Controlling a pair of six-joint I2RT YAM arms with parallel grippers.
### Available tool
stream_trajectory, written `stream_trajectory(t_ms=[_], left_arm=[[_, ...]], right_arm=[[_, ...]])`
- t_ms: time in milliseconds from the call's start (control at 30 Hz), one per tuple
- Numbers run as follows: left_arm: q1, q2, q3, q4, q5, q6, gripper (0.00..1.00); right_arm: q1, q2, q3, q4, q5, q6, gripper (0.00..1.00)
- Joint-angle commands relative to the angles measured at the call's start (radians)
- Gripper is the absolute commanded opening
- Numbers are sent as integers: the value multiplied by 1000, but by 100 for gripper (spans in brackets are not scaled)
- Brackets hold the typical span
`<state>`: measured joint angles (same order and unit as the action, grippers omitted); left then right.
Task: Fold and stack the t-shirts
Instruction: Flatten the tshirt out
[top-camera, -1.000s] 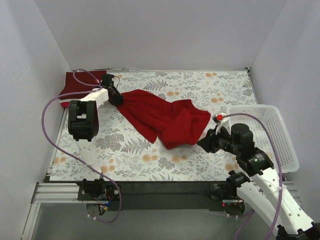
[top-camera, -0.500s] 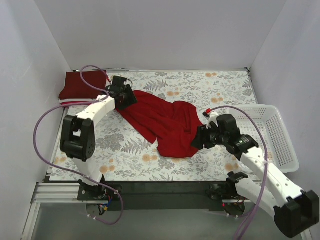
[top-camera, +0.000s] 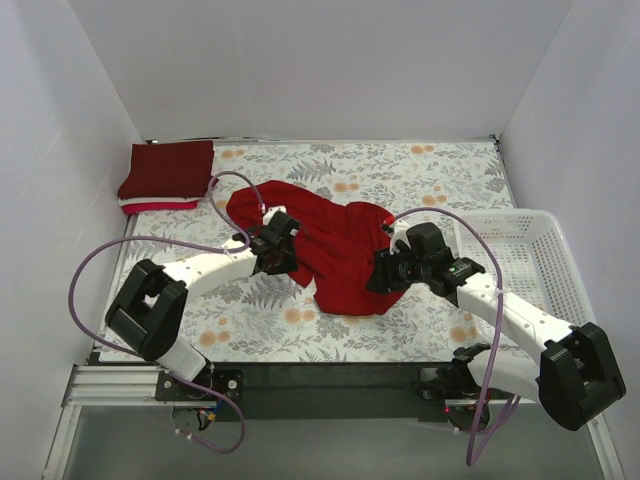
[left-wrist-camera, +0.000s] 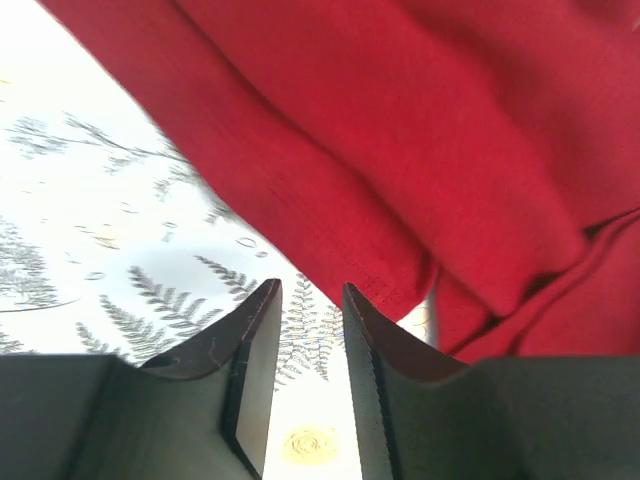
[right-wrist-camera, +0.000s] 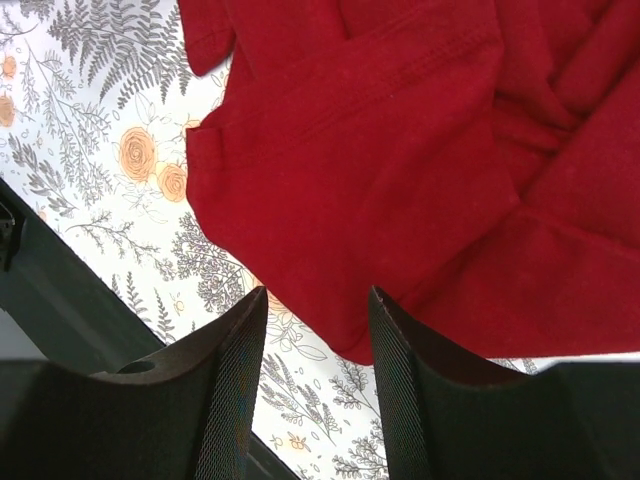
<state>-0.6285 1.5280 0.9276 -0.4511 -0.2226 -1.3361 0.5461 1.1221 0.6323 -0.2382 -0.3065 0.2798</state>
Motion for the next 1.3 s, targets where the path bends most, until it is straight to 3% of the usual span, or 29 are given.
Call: stream_trajectory(t_ms=[0,367,467,500,533,567,667,733,867,967,1133,1267], left_arm=[[-71,32,45,6,-113,3,28],[-143,208,96,6,-198,8,28],[-143,225,86,-73,-253,-40,20],[-143,225,71,-116,-267,-50,15],[-143,224,63,-139,-283,-75,3],[-142,221,53,-161,-319,-87,0],[-114,192,-5,-227,-350,-121,0],[-59,166,-60,-233,-340,-126,0],[33,97,-84,-235,-302,-111,0],[154,35,-88,-218,-238,-62,0],[274,-14,-79,-196,-216,-2,0],[390,-20,-67,-175,-233,40,0]], right_arm=[[12,7,-9,74,-8,1,50],[31,77,-16,125,46,-19,50],[31,97,-11,137,85,-14,49],[29,116,-8,137,104,-14,49],[31,126,-3,137,122,-16,48],[31,148,0,137,160,-21,48],[25,183,3,134,262,-34,43],[9,226,1,134,286,-27,39],[-66,306,1,120,282,5,19],[-138,346,4,108,291,31,10],[-306,351,67,94,286,56,9],[-354,323,147,89,302,29,9]])
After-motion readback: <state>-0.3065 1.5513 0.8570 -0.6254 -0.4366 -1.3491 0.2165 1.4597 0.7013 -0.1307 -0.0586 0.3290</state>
